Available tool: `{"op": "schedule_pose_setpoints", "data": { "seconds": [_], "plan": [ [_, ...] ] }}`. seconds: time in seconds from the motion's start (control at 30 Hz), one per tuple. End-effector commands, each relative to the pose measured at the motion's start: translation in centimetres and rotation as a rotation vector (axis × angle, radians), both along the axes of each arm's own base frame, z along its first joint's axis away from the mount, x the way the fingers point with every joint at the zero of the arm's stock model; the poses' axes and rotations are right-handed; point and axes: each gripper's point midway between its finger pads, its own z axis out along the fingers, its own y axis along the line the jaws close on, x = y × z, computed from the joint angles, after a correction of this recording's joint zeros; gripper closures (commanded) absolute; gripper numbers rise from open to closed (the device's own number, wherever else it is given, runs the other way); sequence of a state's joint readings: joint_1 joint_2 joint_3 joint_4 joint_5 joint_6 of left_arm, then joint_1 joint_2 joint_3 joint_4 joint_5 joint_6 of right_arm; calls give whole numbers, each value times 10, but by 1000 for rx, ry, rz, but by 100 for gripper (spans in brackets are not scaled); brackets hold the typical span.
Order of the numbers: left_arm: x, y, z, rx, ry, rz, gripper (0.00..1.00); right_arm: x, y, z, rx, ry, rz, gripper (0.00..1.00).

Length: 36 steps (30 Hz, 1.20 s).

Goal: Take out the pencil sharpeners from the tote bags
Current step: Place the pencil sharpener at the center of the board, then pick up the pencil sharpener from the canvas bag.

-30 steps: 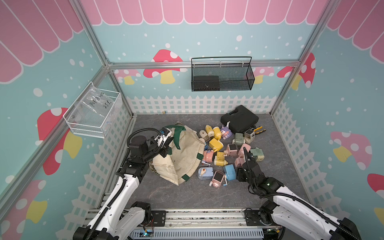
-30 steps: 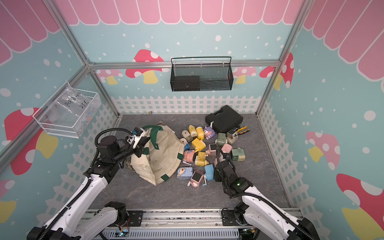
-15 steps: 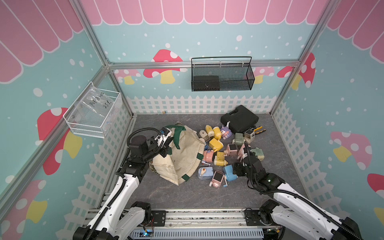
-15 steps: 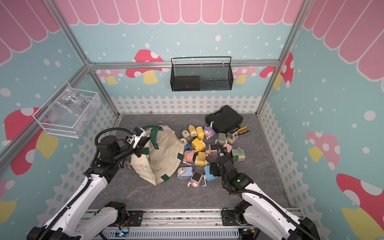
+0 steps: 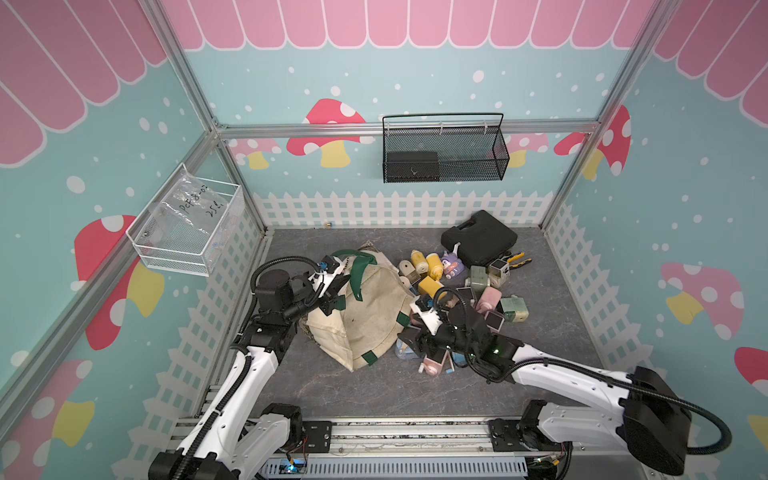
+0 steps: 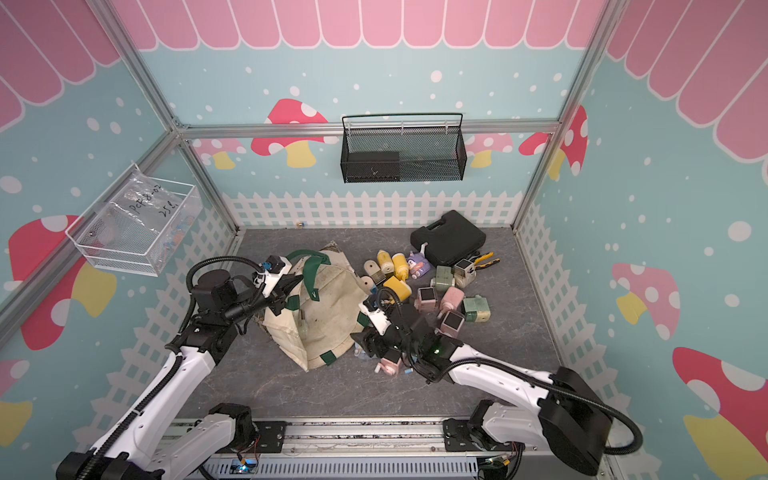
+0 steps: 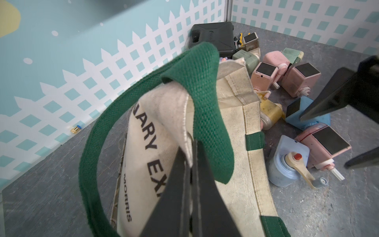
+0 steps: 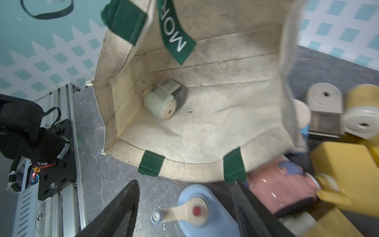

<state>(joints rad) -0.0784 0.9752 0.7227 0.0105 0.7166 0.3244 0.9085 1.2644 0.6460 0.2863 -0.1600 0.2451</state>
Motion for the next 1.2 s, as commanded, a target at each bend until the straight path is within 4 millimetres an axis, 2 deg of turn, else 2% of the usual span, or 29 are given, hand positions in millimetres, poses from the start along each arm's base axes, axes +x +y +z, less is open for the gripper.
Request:
{"op": "schedule_pose_setpoints", "data": {
  "seconds": [0.0,0.1,0.2,0.3,0.33,0.47,0.57,0.7,0.83,0.97,1.07,1.17],
  "plan": [
    [0,-4,40,-48,-130,-118,100,7,44,29,115,-147,103,27],
    [9,1,47,-80,-124,-149,100,23,79,19,101,-165,133,26],
    [12,-3,50,-101,-114,-196,100,40,114,4,81,-161,157,20],
    [15,-5,49,-112,-112,-215,100,48,147,-12,57,-174,188,16],
    [15,-6,46,-109,-105,-217,100,52,155,-23,43,-165,183,15],
    [16,-6,40,-118,-92,-222,100,57,180,-46,41,-151,228,11],
    [17,-8,41,-129,-85,-237,100,72,184,-56,28,-177,162,7],
    [16,-9,43,-140,-85,-237,100,122,173,-70,-67,-167,-111,5],
    [10,-12,42,-141,-84,-250,100,133,179,-84,-60,-171,-142,1],
    [8,-15,46,-157,-83,-247,100,156,185,-97,-68,-142,-251,1],
    [8,-15,49,-161,-75,-206,100,166,182,-96,22,-124,-302,1],
    [-7,-19,48,-136,-80,-206,100,176,170,-101,76,-50,-347,1]
  ]
}}
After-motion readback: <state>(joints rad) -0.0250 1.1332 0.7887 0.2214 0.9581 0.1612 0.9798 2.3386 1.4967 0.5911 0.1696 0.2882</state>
